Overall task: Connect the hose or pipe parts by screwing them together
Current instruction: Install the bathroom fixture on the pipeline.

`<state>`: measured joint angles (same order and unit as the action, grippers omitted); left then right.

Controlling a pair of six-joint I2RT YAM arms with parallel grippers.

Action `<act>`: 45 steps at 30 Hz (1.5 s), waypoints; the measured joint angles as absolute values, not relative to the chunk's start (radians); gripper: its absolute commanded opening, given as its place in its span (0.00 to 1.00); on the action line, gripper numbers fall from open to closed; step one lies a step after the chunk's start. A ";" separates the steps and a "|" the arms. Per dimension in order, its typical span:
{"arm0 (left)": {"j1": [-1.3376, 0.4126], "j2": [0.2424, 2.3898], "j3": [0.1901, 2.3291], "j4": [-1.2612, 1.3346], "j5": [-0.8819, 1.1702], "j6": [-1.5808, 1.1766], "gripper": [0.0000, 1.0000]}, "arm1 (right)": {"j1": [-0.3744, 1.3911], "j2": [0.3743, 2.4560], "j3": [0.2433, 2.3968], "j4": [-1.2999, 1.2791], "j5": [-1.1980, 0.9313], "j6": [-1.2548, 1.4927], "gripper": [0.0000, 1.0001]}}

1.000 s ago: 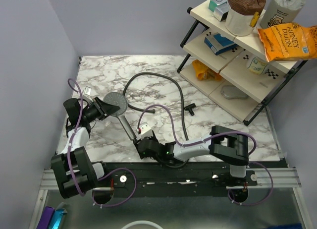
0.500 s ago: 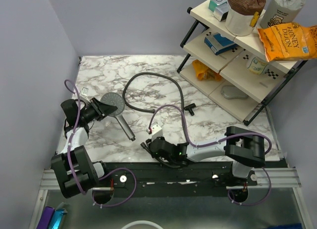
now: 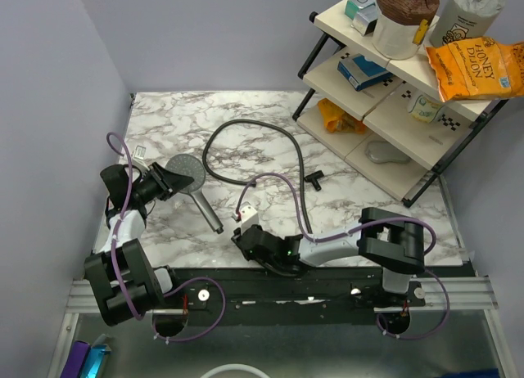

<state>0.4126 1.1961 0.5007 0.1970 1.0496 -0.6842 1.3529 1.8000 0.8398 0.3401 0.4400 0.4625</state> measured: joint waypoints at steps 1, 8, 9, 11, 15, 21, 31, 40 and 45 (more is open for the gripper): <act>0.413 1.196 0.501 0.196 1.050 -0.683 0.00 | 1.353 1.808 0.851 0.340 0.440 0.460 0.26; 0.416 1.196 0.501 0.191 1.050 -0.681 0.00 | 1.353 1.850 0.901 0.340 0.440 0.452 0.26; 0.418 1.196 0.501 0.191 1.050 -0.681 0.00 | 1.353 1.854 0.907 0.340 0.440 0.451 0.27; 0.420 1.196 0.501 0.191 1.050 -0.681 0.00 | 1.353 1.864 0.921 0.339 0.440 0.447 0.33; 0.421 1.196 0.501 0.191 1.050 -0.681 0.00 | 1.353 1.888 0.953 0.331 0.441 0.445 0.47; 0.432 1.196 0.501 0.191 1.052 -0.681 0.00 | 1.353 1.900 0.961 0.321 0.441 0.441 0.47; 0.445 1.200 0.501 0.191 1.052 -0.681 0.00 | 1.353 1.913 0.960 0.322 0.440 0.436 0.41; 0.445 1.211 0.501 0.191 1.051 -0.675 0.00 | 1.353 1.948 0.997 0.330 0.443 0.430 0.23; 0.445 1.214 0.501 0.184 1.051 -0.670 0.00 | 1.353 1.951 1.001 0.332 0.443 0.429 0.07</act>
<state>0.4450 1.2140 0.5007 0.1844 1.0512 -0.6697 1.3529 1.9507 1.0012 0.3317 0.4431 0.4286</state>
